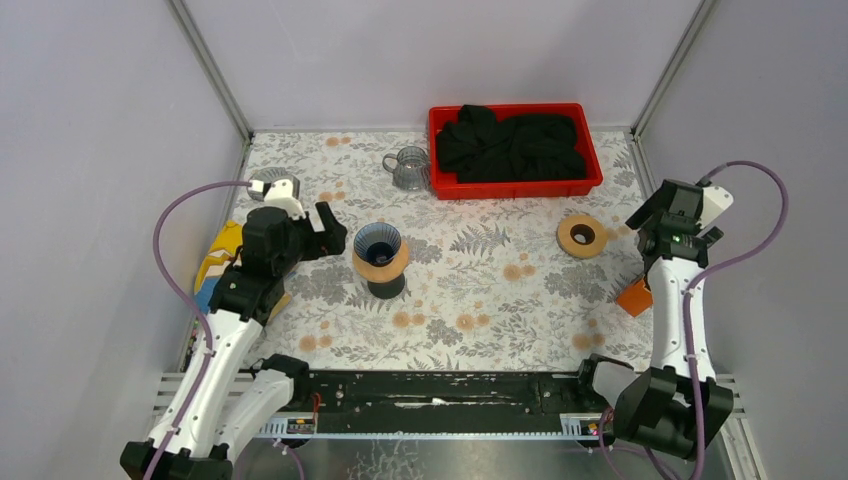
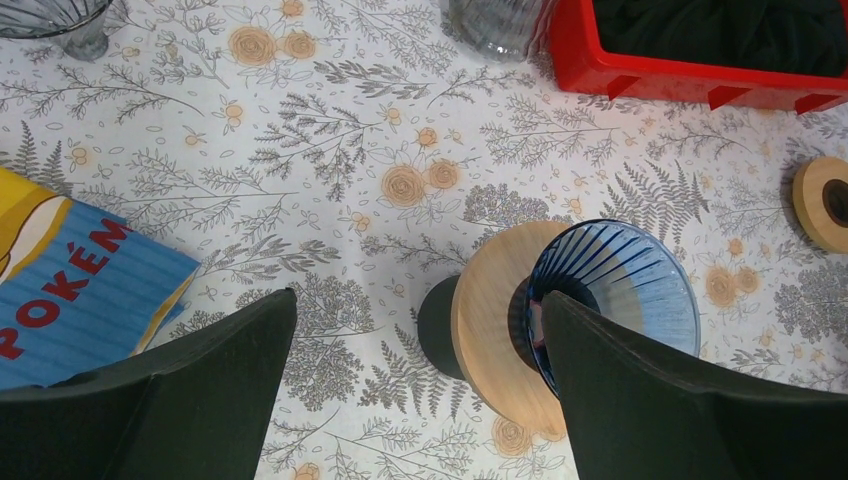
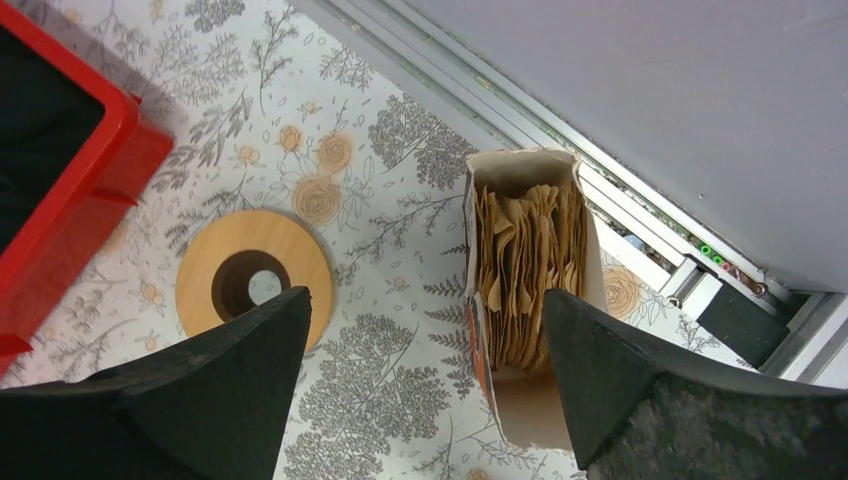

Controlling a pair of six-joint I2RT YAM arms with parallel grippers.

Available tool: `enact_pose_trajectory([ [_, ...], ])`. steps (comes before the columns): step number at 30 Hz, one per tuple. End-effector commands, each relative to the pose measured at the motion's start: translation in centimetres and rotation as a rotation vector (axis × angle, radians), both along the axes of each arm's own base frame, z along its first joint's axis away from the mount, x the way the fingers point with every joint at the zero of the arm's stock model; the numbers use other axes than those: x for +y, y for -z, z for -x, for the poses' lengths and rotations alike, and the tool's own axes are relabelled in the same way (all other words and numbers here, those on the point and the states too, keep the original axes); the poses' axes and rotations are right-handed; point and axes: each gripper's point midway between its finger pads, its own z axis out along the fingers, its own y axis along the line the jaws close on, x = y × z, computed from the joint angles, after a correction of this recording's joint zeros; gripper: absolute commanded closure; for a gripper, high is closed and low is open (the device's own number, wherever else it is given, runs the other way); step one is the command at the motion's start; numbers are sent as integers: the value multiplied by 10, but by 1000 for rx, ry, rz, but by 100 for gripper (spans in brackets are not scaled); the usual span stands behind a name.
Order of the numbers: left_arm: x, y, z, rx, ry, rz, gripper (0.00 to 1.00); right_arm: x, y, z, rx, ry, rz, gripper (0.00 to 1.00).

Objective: Place the coffee filter in the dripper
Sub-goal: Pick up the coffee filter from the coffee filter holder.

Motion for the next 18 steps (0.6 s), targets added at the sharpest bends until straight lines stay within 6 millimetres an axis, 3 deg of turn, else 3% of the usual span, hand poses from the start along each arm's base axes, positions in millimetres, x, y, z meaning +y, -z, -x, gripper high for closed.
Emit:
enact_pose_trajectory([
  [1, 2, -9, -9, -69, -4, -14, 0, -9, -13, -9, -113, 23, -54, 9],
  [10, 0, -2, -9, -48, 6, -15, 0, -36, 2, 5, -105, 124, -90, 19],
  [14, -1, 1, -10, -37, 12, -15, 0, -44, 11, 11, -104, 156, -118, 28],
  [18, -1, 3, -11, -32, 10, -17, 0, -50, 19, 15, -92, 184, -134, 45],
])
